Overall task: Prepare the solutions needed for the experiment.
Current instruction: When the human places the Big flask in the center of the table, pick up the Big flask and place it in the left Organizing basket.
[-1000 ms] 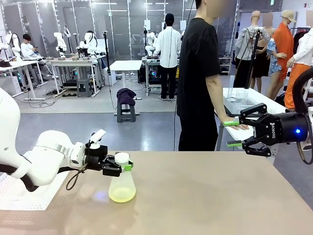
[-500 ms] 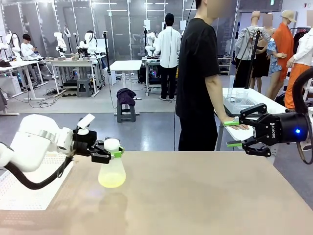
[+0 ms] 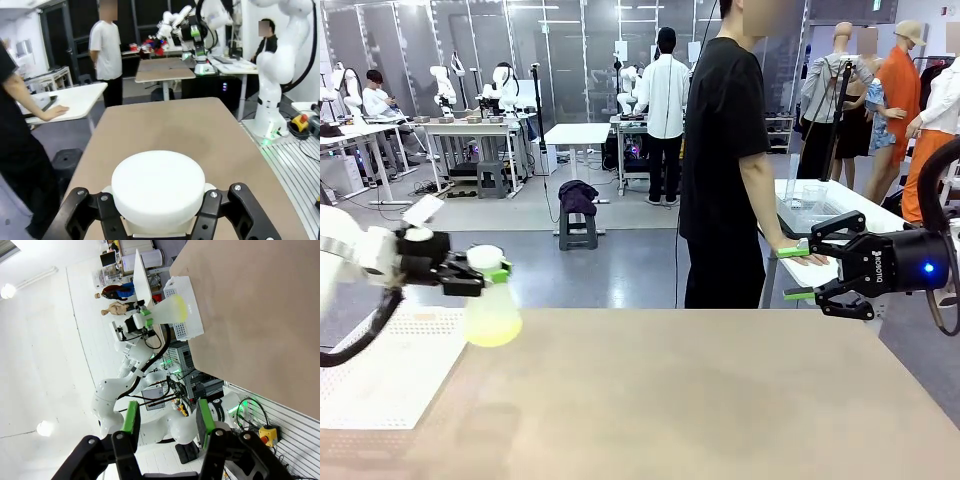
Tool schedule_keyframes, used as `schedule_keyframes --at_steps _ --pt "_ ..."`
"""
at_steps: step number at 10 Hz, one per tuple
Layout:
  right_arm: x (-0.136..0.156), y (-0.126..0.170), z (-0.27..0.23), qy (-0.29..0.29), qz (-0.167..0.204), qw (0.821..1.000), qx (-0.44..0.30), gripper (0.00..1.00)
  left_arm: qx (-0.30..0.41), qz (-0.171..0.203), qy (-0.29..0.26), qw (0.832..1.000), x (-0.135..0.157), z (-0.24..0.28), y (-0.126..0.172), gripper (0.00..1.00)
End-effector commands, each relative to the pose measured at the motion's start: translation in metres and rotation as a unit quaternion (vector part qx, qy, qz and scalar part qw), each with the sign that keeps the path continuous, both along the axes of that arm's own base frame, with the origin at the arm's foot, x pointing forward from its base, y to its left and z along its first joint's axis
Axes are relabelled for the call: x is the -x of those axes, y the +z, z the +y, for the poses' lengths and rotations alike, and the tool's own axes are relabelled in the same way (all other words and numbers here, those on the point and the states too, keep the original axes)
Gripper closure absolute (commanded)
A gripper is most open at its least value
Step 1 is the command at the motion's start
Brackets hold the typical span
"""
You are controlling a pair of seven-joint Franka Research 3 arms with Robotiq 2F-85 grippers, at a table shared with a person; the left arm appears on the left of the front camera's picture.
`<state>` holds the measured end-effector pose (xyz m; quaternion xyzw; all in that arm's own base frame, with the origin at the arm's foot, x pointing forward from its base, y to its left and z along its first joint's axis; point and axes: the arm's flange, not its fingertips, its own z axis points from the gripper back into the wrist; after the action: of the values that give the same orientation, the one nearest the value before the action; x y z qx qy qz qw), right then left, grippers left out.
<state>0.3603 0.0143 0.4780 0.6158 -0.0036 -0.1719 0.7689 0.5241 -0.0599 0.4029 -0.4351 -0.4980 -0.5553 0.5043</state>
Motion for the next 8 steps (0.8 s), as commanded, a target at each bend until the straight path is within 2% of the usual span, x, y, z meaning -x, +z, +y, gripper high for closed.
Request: schedule_keyframes --at_steps 1,3,5,8 --pt "0.0 0.003 0.001 -0.004 0.009 1.0 -0.007 0.42 0.03 -0.01 0.039 0.999 0.014 0.039 0.017 0.91" --pt "0.0 0.003 0.001 -0.004 0.009 1.0 -0.007 0.42 0.029 -0.009 0.086 0.996 0.026 0.089 0.025 0.91" --pt "0.0 0.003 0.001 -0.004 0.009 1.0 -0.007 0.42 0.043 0.001 0.121 0.992 0.041 0.136 0.02 0.91" --pt "0.0 0.003 0.001 -0.004 0.009 1.0 -0.007 0.42 0.059 0.009 0.147 0.987 0.051 0.165 0.002 0.91"
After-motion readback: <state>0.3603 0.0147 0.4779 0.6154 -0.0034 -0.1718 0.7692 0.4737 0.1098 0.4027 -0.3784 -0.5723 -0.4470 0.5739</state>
